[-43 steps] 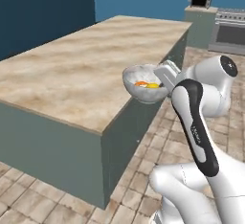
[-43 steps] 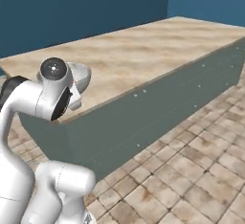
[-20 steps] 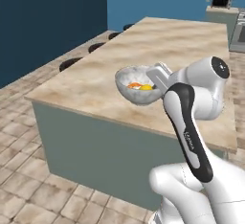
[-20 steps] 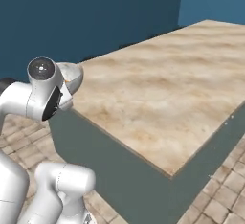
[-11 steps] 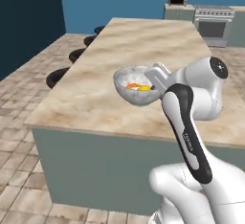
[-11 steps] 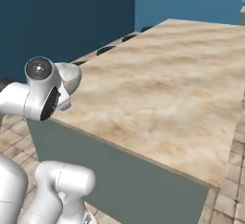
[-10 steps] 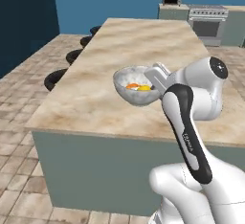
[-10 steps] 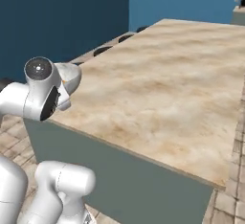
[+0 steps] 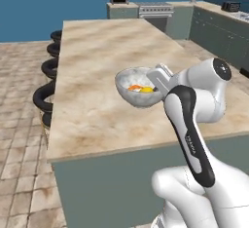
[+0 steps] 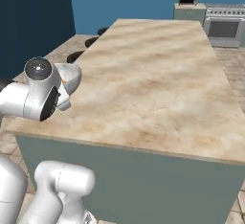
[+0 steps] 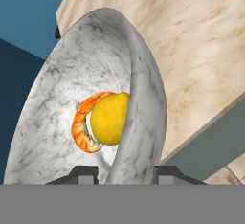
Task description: The microwave is finished heating the shrimp and lemon. Take the bowl containing the food and place it on the dining counter.
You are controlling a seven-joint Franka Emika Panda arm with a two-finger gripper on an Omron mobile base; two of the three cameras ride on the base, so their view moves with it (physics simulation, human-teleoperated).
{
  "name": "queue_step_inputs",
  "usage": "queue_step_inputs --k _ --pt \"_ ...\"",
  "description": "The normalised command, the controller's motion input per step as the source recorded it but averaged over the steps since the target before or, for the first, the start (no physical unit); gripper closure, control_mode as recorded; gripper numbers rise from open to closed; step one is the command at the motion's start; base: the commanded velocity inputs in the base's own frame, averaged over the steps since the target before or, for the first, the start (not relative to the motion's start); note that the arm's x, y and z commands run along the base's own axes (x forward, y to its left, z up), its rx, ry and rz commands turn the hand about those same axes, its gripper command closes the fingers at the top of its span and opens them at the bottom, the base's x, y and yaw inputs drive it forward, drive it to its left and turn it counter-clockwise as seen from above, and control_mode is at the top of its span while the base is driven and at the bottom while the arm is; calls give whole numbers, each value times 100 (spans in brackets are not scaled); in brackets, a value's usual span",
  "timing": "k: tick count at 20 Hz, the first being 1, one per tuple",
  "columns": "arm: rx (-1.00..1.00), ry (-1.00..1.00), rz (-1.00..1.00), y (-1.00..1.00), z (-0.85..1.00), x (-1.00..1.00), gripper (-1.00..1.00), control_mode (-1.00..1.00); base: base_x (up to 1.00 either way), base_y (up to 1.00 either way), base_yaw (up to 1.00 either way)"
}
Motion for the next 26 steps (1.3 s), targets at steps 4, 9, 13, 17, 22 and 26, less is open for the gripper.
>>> queue_step_inputs --k 4,9,13,17,22,26 --pt "0 0 0 0 0 0 100 100 18 73 -35" --pt "0 0 0 0 0 0 100 100 36 30 -13" --pt "0 0 0 0 0 0 100 100 55 19 -8" --pt "0 0 0 0 0 0 100 100 54 13 -5" --pt "0 1 0 0 -1 57 100 -100 10 2 -1" --pt "0 9 0 0 -30 100 100 -100 0 0 0"
